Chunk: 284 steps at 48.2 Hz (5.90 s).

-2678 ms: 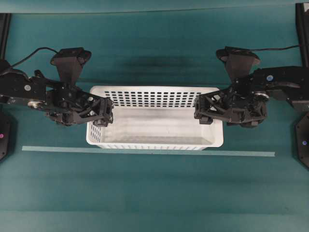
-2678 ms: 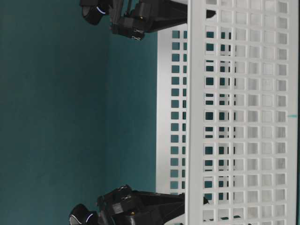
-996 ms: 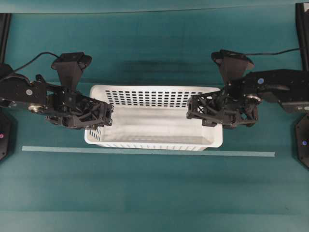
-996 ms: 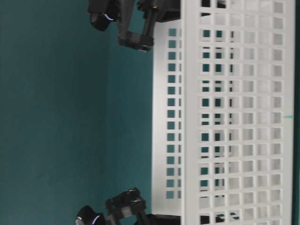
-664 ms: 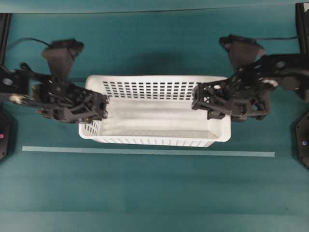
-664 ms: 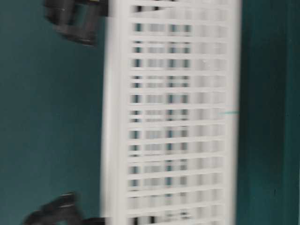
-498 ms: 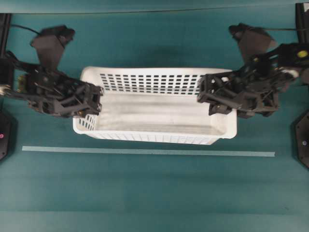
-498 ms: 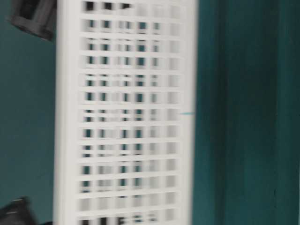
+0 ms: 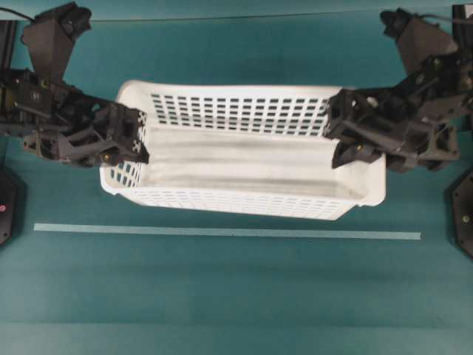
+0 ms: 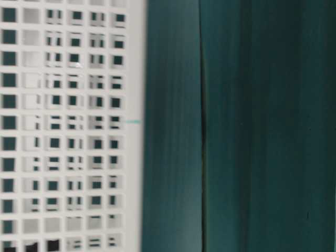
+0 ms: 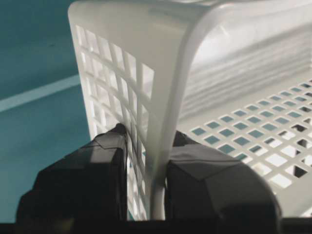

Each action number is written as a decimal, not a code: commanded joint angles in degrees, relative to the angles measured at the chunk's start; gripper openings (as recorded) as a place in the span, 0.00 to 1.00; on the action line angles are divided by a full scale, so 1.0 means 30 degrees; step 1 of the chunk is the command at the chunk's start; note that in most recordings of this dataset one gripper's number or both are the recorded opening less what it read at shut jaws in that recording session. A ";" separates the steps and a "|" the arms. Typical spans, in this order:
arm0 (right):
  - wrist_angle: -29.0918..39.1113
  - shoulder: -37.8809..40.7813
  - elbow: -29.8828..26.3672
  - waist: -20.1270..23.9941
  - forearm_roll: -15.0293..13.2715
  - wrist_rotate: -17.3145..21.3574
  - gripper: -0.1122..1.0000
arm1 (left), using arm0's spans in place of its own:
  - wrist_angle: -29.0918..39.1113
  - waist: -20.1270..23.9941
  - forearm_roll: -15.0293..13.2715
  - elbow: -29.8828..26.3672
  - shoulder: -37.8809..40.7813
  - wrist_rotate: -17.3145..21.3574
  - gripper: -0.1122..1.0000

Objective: Lift the white basket with both hands.

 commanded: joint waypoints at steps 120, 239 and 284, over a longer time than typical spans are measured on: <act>1.3770 0.5508 -1.4766 0.0732 -0.3779 -0.2227 0.28 | 1.1865 -0.0088 0.0117 -1.4531 0.4893 0.2900 0.18; -0.0088 0.7090 0.0820 0.1729 -0.3311 -0.1289 0.28 | 0.0938 -0.0557 0.0117 0.0439 0.6270 0.2754 0.17; -0.3926 0.8496 0.2813 0.2168 -0.2666 -0.1260 0.28 | -0.1055 -0.0176 0.0146 0.1084 0.8027 0.2256 0.14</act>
